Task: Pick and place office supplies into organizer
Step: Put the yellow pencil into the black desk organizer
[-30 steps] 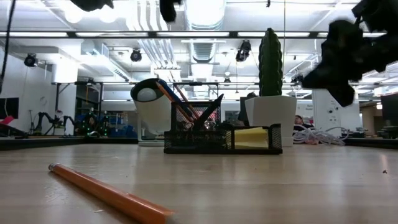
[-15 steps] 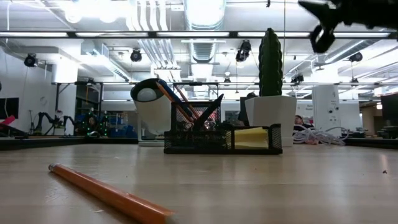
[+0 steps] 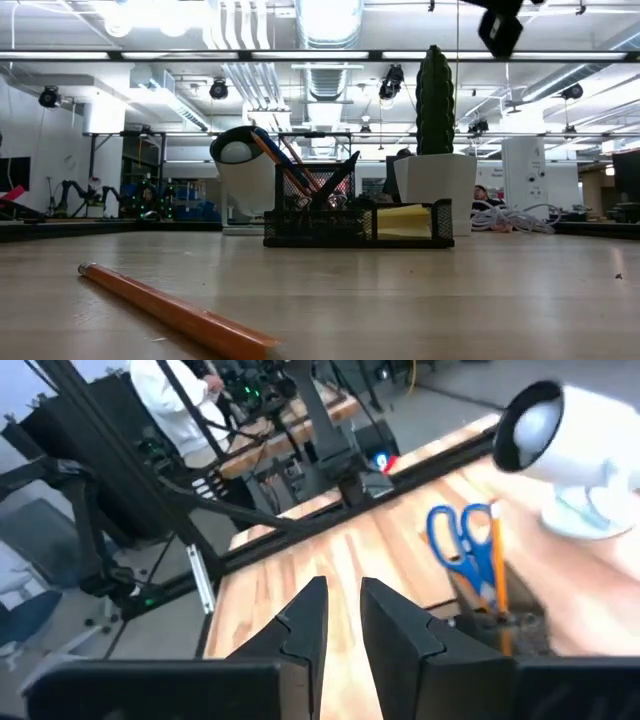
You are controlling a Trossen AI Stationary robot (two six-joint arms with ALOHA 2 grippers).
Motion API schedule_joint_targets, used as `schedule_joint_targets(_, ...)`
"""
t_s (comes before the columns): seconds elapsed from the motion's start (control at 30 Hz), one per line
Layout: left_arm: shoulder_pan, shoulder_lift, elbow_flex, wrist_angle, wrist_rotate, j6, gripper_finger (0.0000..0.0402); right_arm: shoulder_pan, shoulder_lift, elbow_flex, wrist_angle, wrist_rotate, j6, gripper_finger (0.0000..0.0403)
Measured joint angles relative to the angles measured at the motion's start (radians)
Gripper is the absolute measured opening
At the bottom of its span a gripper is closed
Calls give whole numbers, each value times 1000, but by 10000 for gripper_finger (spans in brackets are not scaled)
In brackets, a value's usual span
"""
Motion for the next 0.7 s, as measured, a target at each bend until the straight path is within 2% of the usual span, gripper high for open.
schedule_joint_targets(0.23,0,-142,0,-176,-19,0,6,27,247,194,-181,39,144,54)
schedule_joint_targets(0.4,0,-193,0,-260,-19,0,6,87,444,346,-183,49,192,63)
schedule_joint_targets(0.7,0,-316,-4,-378,-19,6,6,207,787,780,-210,49,117,150)
